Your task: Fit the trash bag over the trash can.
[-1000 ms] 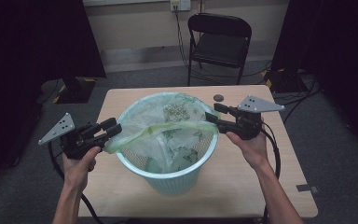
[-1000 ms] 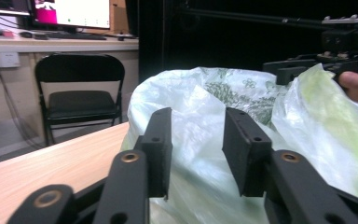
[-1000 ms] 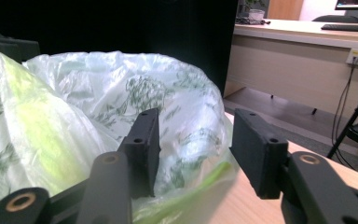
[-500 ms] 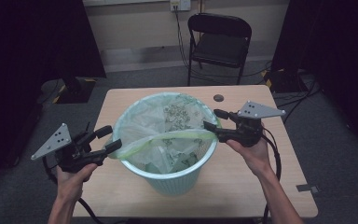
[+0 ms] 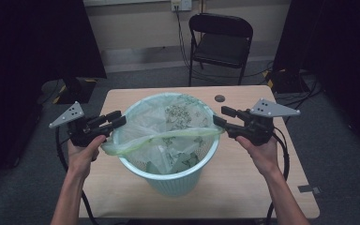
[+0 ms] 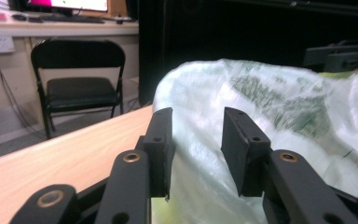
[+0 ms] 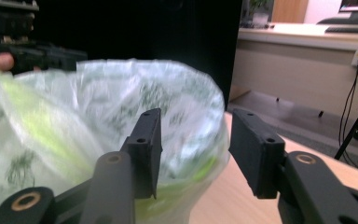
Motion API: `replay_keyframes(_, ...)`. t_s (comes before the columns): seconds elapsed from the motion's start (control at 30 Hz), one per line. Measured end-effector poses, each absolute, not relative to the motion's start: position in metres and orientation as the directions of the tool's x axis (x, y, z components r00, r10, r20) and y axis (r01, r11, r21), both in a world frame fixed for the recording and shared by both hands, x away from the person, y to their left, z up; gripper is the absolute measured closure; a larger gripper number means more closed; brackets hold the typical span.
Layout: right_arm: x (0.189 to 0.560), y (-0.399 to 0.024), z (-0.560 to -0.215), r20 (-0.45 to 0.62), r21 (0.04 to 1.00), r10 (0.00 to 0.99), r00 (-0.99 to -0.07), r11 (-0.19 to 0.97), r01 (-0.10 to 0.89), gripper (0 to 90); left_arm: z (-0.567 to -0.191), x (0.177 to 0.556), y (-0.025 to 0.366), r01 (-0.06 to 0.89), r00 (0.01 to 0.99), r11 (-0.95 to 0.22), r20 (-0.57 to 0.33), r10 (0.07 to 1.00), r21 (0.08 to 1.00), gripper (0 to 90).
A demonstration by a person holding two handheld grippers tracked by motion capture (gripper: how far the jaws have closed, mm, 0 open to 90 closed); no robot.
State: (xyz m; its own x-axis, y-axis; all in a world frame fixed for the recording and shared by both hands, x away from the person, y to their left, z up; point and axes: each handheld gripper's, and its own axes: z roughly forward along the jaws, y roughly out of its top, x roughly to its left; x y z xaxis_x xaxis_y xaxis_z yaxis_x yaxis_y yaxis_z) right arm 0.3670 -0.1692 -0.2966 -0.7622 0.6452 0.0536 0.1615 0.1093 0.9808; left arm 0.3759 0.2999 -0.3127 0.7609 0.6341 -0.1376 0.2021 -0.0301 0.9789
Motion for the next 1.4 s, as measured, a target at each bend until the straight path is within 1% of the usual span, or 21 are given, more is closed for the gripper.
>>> replay_keyframes(0.07, 0.368, -0.166, -0.302, 0.055, 0.977, 0.635, -0.771, 0.126, 0.173, 59.8, -0.312, 0.37, 0.302, 0.192, 0.755, -0.035, -0.125, 0.644, 0.981, 67.9)
replay_keyframes(0.1, 0.369, -0.166, -0.303, 0.062, 0.977, 0.626, -0.778, 0.12, 0.175, 62.7, -0.311, 0.367, 0.303, 0.187, 0.757, -0.042, -0.117, 0.643, 0.981, 67.9)
replay_keyframes(0.13, 0.37, -0.164, -0.303, 0.065, 0.977, 0.615, -0.786, 0.12, 0.175, 63.7, -0.311, 0.361, 0.304, 0.185, 0.755, -0.044, -0.114, 0.646, 0.982, 67.7)
replay_keyframes(0.2, 0.373, -0.16, -0.302, 0.028, 0.978, 0.618, -0.785, 0.147, 0.151, 63.7, -0.311, 0.354, 0.305, 0.183, 0.753, -0.036, -0.117, 0.647, 0.982, 67.5)
replay_keyframes(0.23, 0.375, -0.16, -0.302, 0.026, 0.977, 0.613, -0.789, 0.153, 0.151, 63.9, -0.312, 0.348, 0.306, 0.172, 0.752, -0.039, -0.105, 0.65, 0.984, 67.2)
replay_keyframes(0.3, 0.384, -0.159, -0.3, 0.043, 0.973, 0.591, -0.805, 0.157, 0.168, 65.9, -0.313, 0.342, 0.309, 0.18, 0.761, -0.027, -0.122, 0.638, 0.983, 66.2)
replay_keyframes(0.4, 0.396, -0.155, -0.299, 0.038, 0.971, 0.573, -0.819, 0.171, 0.165, 68.8, -0.312, 0.335, 0.314, 0.181, 0.78, -0.034, -0.122, 0.614, 0.983, 65.7)
replay_keyframes(0.43, 0.4, -0.154, -0.299, 0.039, 0.971, 0.568, -0.822, 0.173, 0.165, 68.8, -0.311, 0.336, 0.314, 0.18, 0.788, -0.037, -0.122, 0.603, 0.983, 65.4)
replay_keyframes(0.53, 0.419, -0.148, -0.3, 0.049, 0.97, 0.546, -0.836, 0.175, 0.171, 69.3, -0.308, 0.348, 0.314, 0.18, 0.784, 0.006, -0.148, 0.603, 0.984, 56.1)
replay_keyframes(0.63, 0.426, -0.143, -0.299, 0.033, 0.968, 0.538, -0.842, 0.192, 0.161, 66.9, -0.306, 0.37, 0.313, 0.221, 0.789, 0.054, -0.211, 0.577, 0.974, 56.5)
replay_keyframes(0.73, 0.424, -0.142, -0.297, 0.028, 0.972, 0.554, -0.832, 0.179, 0.153, 57.8, -0.307, 0.387, 0.308, 0.242, 0.765, 0.025, -0.206, 0.61, 0.97, 58.9)
replay_keyframes(0.8, 0.417, -0.146, -0.293, 0.024, 0.977, 0.581, -0.814, 0.159, 0.142, 55.5, -0.309, 0.39, 0.303, 0.243, 0.773, -0.013, -0.186, 0.606, 0.97, 62.3)
replay_keyframes(0.83, 0.413, -0.148, -0.292, 0.021, 0.98, 0.591, -0.806, 0.149, 0.135, 53.9, -0.311, 0.388, 0.3, 0.237, 0.771, -0.036, -0.166, 0.615, 0.971, 65.8)
replay_keyframes(0.93, 0.399, -0.155, -0.289, 0.016, 0.984, 0.609, -0.793, 0.133, 0.122, 53.8, -0.311, 0.382, 0.3, 0.236, 0.757, -0.024, -0.168, 0.631, 0.972, 66.5)
replay_keyframes(1.0, 0.391, -0.158, -0.291, 0.022, 0.982, 0.617, -0.787, 0.135, 0.133, 52.8, -0.31, 0.375, 0.302, 0.224, 0.754, -0.039, -0.148, 0.641, 0.974, 67.0)
replay_keyframes(1.1, 0.38, -0.16, -0.296, 0.031, 0.981, 0.63, -0.776, 0.131, 0.145, 52.1, -0.313, 0.363, 0.304, 0.214, 0.748, -0.012, -0.156, 0.645, 0.977, 66.6)
replay_keyframes(1.17, 0.374, -0.162, -0.301, 0.047, 0.98, 0.637, -0.77, 0.12, 0.159, 52.2, -0.313, 0.355, 0.306, 0.198, 0.749, -0.016, -0.14, 0.647, 0.98, 66.9)
replay_keyframes(1.33, 0.369, -0.161, -0.306, 0.101, 0.977, 0.645, -0.757, 0.078, 0.197, 55.5, -0.314, 0.344, 0.308, 0.185, 0.755, -0.016, -0.132, 0.642, 0.983, 66.5)
replay_keyframes(1.37, 0.371, -0.161, -0.306, 0.122, 0.974, 0.639, -0.759, 0.072, 0.217, 56.2, -0.314, 0.343, 0.309, 0.186, 0.755, -0.017, -0.132, 0.642, 0.982, 66.4)
replay_keyframes(1.4, 0.374, -0.16, -0.305, 0.15, 0.967, 0.625, -0.766, 0.068, 0.244, 59.9, -0.314, 0.343, 0.309, 0.186, 0.759, -0.016, -0.133, 0.637, 0.982, 66.4)
